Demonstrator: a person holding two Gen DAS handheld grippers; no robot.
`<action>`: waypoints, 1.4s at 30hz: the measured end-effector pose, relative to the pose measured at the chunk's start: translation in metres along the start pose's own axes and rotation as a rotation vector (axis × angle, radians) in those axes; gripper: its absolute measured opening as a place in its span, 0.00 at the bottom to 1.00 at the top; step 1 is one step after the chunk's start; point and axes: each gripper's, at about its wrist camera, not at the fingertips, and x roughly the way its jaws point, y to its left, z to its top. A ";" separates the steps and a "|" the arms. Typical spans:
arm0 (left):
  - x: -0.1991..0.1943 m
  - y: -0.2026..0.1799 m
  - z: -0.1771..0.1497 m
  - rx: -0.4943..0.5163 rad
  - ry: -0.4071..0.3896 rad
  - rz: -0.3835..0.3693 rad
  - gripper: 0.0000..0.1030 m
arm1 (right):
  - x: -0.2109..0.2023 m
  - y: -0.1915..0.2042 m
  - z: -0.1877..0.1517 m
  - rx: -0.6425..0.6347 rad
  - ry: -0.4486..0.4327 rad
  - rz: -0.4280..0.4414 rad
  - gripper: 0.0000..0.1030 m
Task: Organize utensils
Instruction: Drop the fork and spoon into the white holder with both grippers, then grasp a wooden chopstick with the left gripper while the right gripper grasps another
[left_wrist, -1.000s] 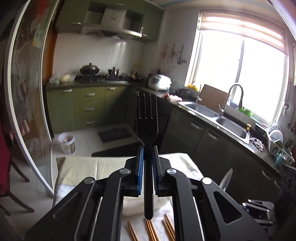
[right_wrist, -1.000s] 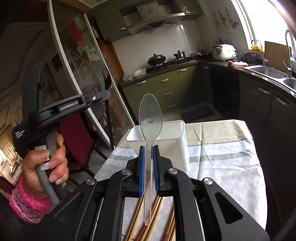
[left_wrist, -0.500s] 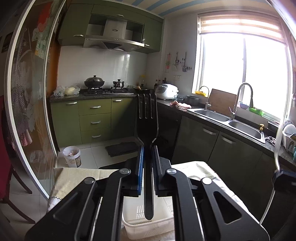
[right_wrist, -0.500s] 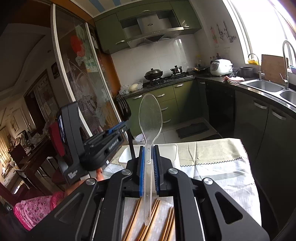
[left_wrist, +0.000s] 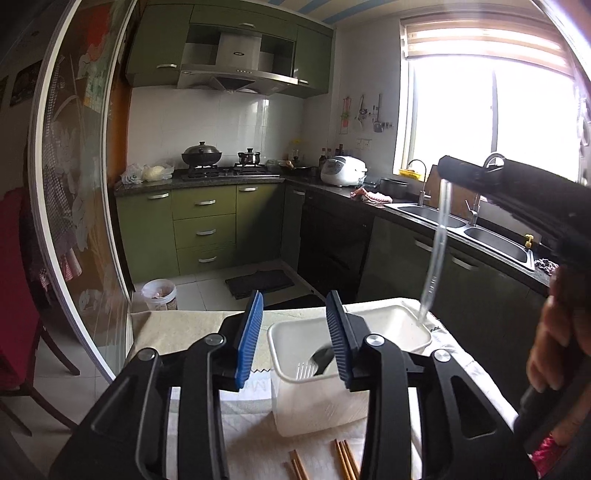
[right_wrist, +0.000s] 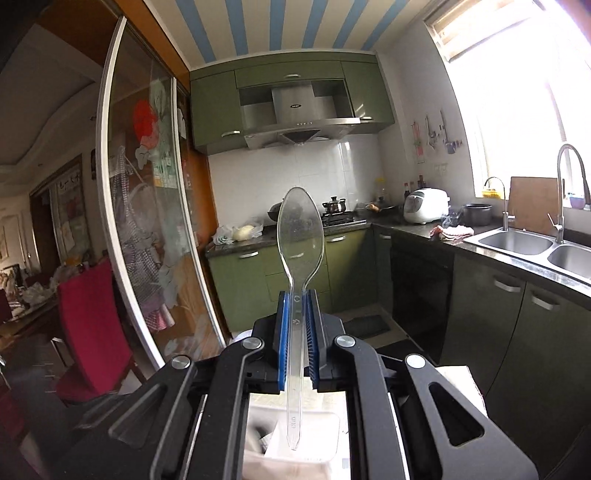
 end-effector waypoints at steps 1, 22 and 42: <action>-0.007 0.001 -0.002 0.005 0.007 0.004 0.36 | 0.009 0.000 0.000 -0.003 0.006 -0.003 0.09; -0.005 0.010 -0.068 0.026 0.430 0.031 0.41 | 0.007 -0.018 -0.096 -0.070 0.177 -0.011 0.12; 0.058 0.012 -0.136 -0.067 0.891 0.097 0.40 | -0.098 -0.046 -0.094 -0.003 0.184 0.053 0.38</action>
